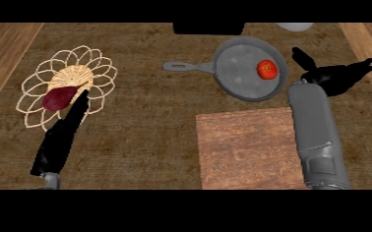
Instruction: Pick the tomato from the cutting board and place it in the pan
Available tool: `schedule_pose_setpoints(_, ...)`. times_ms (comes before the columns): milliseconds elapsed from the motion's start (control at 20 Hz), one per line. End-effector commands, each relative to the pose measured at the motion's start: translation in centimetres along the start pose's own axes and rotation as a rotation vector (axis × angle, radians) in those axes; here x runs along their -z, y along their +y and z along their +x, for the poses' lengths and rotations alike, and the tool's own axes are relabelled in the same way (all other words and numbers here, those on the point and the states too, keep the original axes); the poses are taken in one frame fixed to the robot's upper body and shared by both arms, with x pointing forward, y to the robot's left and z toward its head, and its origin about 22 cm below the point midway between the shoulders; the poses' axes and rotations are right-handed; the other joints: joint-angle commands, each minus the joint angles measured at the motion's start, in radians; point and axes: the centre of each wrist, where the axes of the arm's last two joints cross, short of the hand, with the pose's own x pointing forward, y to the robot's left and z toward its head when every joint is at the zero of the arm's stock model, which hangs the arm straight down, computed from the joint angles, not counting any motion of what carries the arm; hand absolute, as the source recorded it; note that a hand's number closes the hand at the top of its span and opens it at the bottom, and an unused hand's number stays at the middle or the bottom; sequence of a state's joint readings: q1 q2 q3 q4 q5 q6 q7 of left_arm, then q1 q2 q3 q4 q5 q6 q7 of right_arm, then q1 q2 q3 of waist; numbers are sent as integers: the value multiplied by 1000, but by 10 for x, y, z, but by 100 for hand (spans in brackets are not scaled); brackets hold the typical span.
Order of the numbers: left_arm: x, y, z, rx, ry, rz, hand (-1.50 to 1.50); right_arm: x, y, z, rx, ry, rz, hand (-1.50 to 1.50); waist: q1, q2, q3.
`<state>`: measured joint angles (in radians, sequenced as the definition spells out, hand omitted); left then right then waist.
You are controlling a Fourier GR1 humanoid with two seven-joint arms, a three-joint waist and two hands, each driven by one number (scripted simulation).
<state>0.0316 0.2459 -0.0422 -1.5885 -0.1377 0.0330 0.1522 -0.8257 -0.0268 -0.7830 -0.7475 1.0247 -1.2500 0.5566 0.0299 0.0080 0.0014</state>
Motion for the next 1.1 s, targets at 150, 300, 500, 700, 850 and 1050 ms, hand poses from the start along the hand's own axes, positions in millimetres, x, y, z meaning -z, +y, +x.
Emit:
schedule_pose_setpoints(150,-13,-1,5,22,20,22,0,1,-24,-45,61,-29,-125,-150,-35,-25,-2)
schedule_pose_setpoints(300,-15,-1,-15,14,43,39,0,2,-45,-75,24,-81,-105,-150,-48,-27,-4)
schedule_pose_setpoints(500,-8,19,-9,-3,34,39,0,2,-75,-107,11,-70,-106,-150,-59,-28,-4)
schedule_pose_setpoints(700,-9,14,-19,15,48,73,0,-6,-107,-119,30,-79,-66,-150,-75,-28,-6)
schedule_pose_setpoints(850,-17,16,-14,0,58,41,0,-13,-144,-140,19,-55,-50,-150,-70,-27,-5)
schedule_pose_setpoints(1050,-9,11,-3,4,43,55,0,-26,-187,-139,54,-62,-15,-150,-72,-20,-5)
